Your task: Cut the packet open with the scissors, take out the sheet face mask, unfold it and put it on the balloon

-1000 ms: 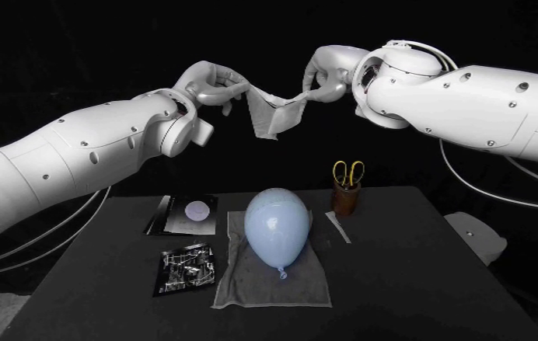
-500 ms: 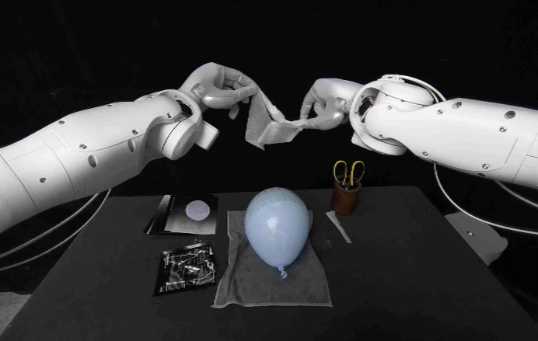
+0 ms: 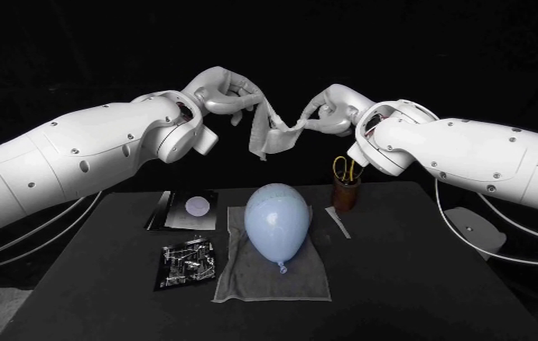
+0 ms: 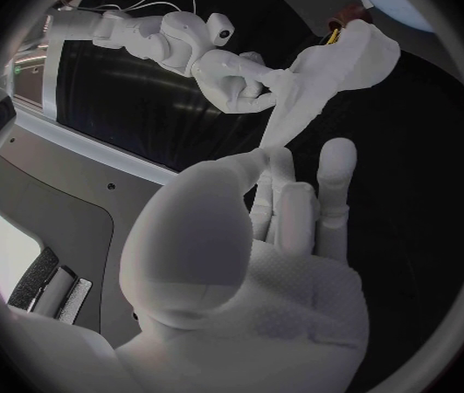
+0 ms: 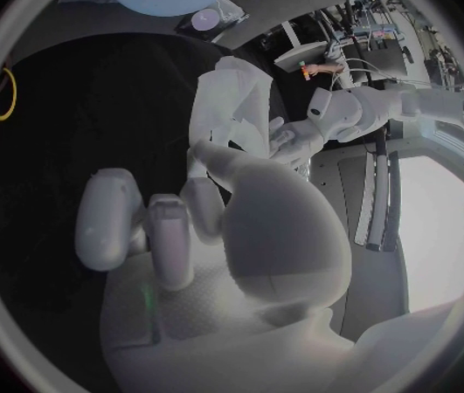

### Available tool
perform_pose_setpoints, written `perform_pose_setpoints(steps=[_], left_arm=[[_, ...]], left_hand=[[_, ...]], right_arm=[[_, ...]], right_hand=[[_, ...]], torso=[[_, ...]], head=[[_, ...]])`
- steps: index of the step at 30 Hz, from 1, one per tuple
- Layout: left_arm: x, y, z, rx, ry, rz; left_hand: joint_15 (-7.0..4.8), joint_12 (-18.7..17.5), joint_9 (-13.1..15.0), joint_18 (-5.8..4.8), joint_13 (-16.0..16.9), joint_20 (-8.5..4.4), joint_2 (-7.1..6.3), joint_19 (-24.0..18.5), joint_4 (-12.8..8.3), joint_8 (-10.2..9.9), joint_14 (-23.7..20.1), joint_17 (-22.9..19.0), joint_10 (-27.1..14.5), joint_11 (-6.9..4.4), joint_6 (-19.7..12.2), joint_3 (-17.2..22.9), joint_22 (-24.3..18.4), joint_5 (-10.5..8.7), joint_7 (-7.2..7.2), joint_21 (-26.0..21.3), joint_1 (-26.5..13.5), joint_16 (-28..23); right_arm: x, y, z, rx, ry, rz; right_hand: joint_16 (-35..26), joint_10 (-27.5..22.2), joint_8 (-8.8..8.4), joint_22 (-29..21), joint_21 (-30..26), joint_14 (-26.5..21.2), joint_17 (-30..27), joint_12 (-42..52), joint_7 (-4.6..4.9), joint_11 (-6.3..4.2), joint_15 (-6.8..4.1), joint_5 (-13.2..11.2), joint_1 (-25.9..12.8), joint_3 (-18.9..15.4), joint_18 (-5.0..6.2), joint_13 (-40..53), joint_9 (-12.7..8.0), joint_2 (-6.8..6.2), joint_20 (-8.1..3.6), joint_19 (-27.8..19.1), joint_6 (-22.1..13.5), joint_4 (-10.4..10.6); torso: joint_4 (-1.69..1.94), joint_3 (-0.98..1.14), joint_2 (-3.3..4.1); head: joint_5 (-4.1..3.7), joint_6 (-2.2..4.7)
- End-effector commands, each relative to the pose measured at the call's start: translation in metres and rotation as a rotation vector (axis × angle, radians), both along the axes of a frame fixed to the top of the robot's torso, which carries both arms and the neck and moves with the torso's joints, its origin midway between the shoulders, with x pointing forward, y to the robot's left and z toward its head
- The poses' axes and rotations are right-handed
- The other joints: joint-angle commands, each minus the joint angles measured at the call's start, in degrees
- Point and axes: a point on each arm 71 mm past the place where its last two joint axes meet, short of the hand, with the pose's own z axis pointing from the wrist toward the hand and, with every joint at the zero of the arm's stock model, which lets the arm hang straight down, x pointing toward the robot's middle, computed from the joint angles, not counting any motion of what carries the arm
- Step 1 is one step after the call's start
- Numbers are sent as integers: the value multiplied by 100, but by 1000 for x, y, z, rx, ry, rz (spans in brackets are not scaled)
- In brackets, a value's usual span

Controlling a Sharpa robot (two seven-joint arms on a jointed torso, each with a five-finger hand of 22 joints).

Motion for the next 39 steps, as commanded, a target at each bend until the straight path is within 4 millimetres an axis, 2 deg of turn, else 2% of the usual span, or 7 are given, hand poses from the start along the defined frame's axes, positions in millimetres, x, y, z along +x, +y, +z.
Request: perform_pose_setpoints(steps=[1,5,9,14,23,34,39], left_arm=[[-3,-6,-2,66,14,-48],[-5,-10,-4,72,27,-63],[-6,-13,-5,69,40,-68],[-8,-13,-7,50,67,-62],[-10,-16,-9,36,106,-72],[-10,-17,-11,45,130,-67],[-10,-19,-11,42,135,-63]], left_hand=[[3,28,1014,48,8,-18,76,37,-22,34,34,7,5,-23,7,69,3,19,-9,33,-1,23],[3,29,1016,48,8,-18,73,37,-23,35,44,24,5,-23,6,71,5,20,-9,34,-5,27],[3,29,1016,48,8,-18,73,37,-23,35,44,24,5,-23,6,71,5,20,-9,34,-5,27],[3,30,1019,44,9,-17,77,48,-23,36,61,54,6,-23,6,77,25,20,-10,48,-10,35],[3,31,1021,41,9,-17,78,55,-25,38,69,68,8,-23,6,83,40,21,-10,58,-12,39],[2,32,1024,40,9,-17,76,59,-31,39,81,87,8,-24,5,90,50,21,-11,65,-12,45],[2,33,1025,38,10,-17,76,64,-34,39,90,103,9,-25,5,95,59,21,-11,71,-12,49]], right_arm=[[-3,-3,-1,161,19,-6],[-9,-5,-11,186,72,13],[-13,-5,-21,193,118,23],[-17,-11,-40,193,183,14],[-25,-28,-78,222,283,-37],[-35,-40,-113,239,376,-66],[-41,-42,-127,249,407,-71]], right_hand=[[-124,-153,-105,859,-305,504,1310,-246,65,57,59,13,-134,-143,69,-124,-63,-68,63,-29,-148,86],[-551,-785,-485,550,-1414,165,773,-1156,330,296,270,20,-484,-655,219,-684,-259,-520,217,-443,-640,371],[-708,-1070,-670,395,-1920,-2,579,-1416,403,378,351,19,-480,-937,295,-861,-350,-697,305,-637,-856,473],[-780,-1316,-798,272,-2285,-128,464,-1515,470,446,417,20,-345,-1212,362,-982,-412,-743,397,-763,-994,587],[-773,-1365,-826,250,-2333,-146,451,-1489,483,459,431,23,-239,-1311,376,-1009,-428,-727,425,-766,-1011,622],[-731,-1401,-829,247,-2322,-144,453,-1378,481,450,427,91,192,-1312,383,-1058,-451,-550,442,-723,-930,544],[-720,-1405,-832,252,-2306,-137,460,-1360,482,450,427,109,248,-1304,379,-1068,-458,-539,442,-712,-916,522]], torso=[[-1,-8,-3],[3,-6,-1],[2,-3,6],[3,-3,7],[8,-5,8],[5,-9,8],[6,-9,3]], head=[[-6,-2],[1,7],[20,-4],[15,-20],[23,-71],[24,-107],[18,-109]])
